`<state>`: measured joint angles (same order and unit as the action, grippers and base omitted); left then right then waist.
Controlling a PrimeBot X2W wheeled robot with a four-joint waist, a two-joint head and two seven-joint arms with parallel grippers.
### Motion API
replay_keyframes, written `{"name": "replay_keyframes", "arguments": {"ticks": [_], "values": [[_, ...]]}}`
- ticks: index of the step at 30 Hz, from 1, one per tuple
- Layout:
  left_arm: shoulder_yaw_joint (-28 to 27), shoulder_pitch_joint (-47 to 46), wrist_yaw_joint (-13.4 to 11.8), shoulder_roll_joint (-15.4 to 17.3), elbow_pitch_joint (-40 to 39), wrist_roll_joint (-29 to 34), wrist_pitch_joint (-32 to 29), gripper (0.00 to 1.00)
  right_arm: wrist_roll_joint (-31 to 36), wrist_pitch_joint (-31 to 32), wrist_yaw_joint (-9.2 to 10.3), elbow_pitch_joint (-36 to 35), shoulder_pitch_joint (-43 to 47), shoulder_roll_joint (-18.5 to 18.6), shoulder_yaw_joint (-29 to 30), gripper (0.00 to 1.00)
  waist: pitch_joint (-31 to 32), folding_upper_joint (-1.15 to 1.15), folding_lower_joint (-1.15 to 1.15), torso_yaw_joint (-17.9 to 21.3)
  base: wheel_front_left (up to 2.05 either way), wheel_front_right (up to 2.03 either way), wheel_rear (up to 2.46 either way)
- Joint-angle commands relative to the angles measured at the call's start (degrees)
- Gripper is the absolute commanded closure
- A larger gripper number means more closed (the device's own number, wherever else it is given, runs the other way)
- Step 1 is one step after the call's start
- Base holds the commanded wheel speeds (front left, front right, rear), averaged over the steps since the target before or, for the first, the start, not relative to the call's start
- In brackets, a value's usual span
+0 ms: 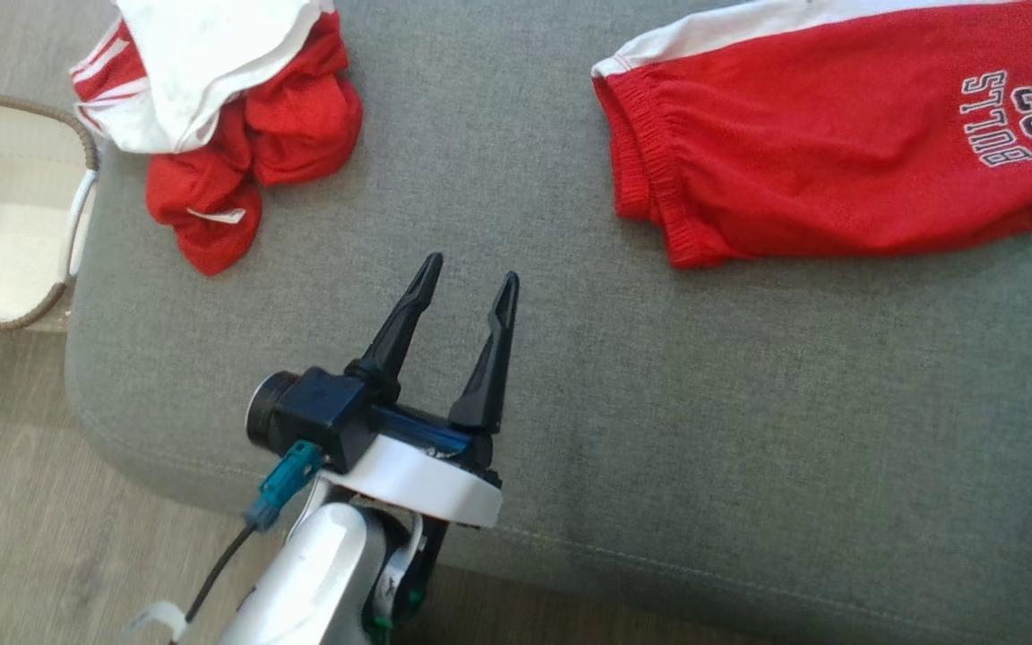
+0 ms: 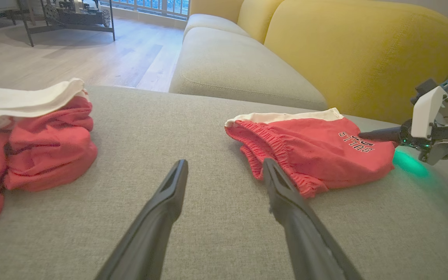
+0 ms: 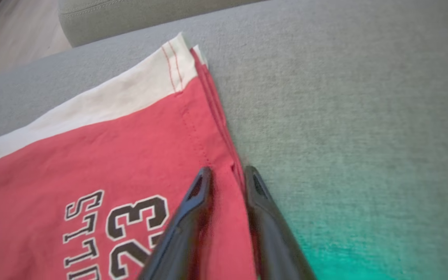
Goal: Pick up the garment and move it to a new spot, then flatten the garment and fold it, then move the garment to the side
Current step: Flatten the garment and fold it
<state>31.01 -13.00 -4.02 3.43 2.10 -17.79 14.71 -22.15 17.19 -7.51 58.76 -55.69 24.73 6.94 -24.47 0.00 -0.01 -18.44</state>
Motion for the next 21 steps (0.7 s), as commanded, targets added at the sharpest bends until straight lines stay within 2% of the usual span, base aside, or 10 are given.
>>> {"name": "replay_keyframes", "arguments": {"ticks": [1, 3, 7, 13, 21], "values": [[-2.2, 0.1, 0.2, 0.0, -2.0, 0.5, 0.3, 0.00, 0.5, 2.3, 0.02, 1.5, 2.3, -2.0, -1.5, 0.66, 0.7, 0.00, 0.01, 0.1, 0.00, 0.00, 0.00], [-2.7, 0.5, 0.3, -0.1, -2.1, 0.7, 0.3, 0.00, 0.4, 2.7, 0.02, 1.9, 2.4, -2.6, -1.9, 1.00, 1.2, 0.00, 0.01, 0.5, 0.00, 0.00, 0.00], [-3.4, 0.8, 0.5, -0.1, -2.1, 1.1, 0.3, 0.00, 0.5, 1.6, 0.02, 1.7, 2.5, -2.7, -2.2, 1.00, 2.0, 0.00, 0.01, 1.6, 0.00, 0.00, 0.00], [-5.9, 2.1, 0.2, 0.3, -2.8, 2.2, 0.3, 0.00, 0.2, -0.3, 0.02, 0.4, 1.5, -3.1, -2.6, 1.00, 4.1, 0.00, 0.01, 6.1, 0.00, 0.00, 0.00], [-8.1, 5.0, 0.2, 1.6, -3.5, 2.8, 0.3, 0.00, 2.1, -0.9, 0.02, -1.9, 2.8, 0.4, -3.4, 1.00, 7.4, 0.00, 0.01, 12.8, 0.00, 0.00, 0.00]]}}
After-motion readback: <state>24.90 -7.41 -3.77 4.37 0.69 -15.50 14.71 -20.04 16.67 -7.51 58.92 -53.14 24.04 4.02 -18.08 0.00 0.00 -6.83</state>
